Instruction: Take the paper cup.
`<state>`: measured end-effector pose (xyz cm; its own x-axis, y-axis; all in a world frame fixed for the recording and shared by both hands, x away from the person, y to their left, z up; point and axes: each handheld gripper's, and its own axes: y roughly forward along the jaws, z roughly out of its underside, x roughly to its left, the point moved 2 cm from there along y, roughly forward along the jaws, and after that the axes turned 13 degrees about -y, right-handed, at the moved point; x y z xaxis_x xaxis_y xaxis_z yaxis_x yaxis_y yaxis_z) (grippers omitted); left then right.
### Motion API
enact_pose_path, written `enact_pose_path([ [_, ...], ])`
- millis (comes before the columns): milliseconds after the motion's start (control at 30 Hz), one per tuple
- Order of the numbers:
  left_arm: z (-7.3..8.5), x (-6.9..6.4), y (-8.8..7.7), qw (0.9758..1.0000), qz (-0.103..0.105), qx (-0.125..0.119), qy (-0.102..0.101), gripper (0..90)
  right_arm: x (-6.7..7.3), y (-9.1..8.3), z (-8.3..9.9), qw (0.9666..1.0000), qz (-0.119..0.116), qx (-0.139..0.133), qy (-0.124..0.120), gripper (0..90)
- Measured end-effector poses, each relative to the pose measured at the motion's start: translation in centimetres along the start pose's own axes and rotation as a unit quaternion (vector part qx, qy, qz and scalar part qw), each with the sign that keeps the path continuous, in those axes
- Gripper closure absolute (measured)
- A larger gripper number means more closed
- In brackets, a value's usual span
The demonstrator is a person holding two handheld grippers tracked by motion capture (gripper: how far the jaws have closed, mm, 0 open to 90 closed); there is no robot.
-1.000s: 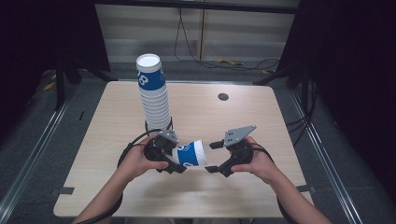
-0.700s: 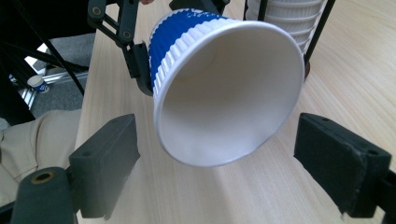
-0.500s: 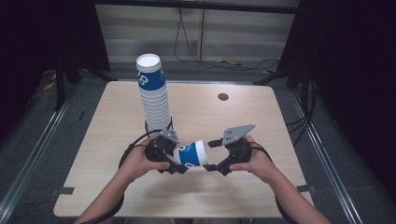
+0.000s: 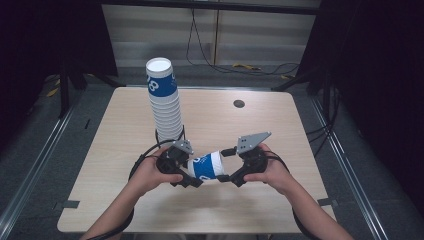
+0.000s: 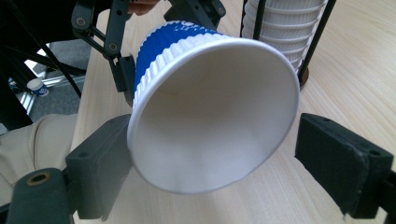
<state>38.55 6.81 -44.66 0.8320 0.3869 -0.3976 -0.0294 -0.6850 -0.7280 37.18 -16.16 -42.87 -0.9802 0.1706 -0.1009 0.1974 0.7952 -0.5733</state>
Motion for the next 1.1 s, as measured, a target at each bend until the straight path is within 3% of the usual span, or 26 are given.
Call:
enact_pose_path([
  [33,0.0,0.2,0.0,1.0000,0.005,0.004,0.006,30.6,0.0,0.1,0.0,1.0000,-0.001,-0.001,0.000,11.3],
  [100,0.1,0.1,0.3,0.9999,0.009,-0.008,0.001,30.7,-0.2,0.3,0.0,1.0000,-0.005,0.000,0.000,10.8],
  [433,-0.1,0.0,0.8,0.9997,0.022,-0.014,0.001,30.7,-0.2,0.6,-0.2,0.9999,-0.008,-0.001,-0.006,10.4],
  [633,-0.2,-0.1,0.6,0.9998,0.016,-0.003,0.015,30.7,0.0,0.6,-0.4,0.9999,-0.013,-0.003,-0.007,10.5],
  [700,-0.1,-0.2,0.8,0.9995,0.026,-0.017,0.007,30.7,0.0,0.8,-0.5,0.9999,-0.013,-0.004,-0.009,10.5],
  [833,0.1,-0.1,0.4,0.9995,0.025,-0.018,0.009,30.7,0.0,0.9,-0.5,0.9999,-0.014,-0.005,-0.007,10.8],
  [867,0.1,-0.1,0.4,0.9992,0.027,-0.028,0.002,30.7,0.0,1.0,-0.5,0.9999,-0.015,-0.005,-0.005,10.9],
  [900,0.2,-0.1,0.3,0.9996,0.016,-0.021,0.006,30.7,0.0,1.0,-0.5,0.9999,-0.015,-0.004,-0.005,10.9],
  [967,0.2,-0.1,0.3,0.9992,0.028,-0.028,0.002,30.7,0.1,1.2,-0.5,0.9999,-0.015,-0.009,0.000,11.1],
  [1100,0.2,-0.1,0.1,0.9995,0.023,-0.024,0.002,30.7,0.1,1.2,-0.3,0.9998,-0.015,-0.014,0.003,11.1],
])
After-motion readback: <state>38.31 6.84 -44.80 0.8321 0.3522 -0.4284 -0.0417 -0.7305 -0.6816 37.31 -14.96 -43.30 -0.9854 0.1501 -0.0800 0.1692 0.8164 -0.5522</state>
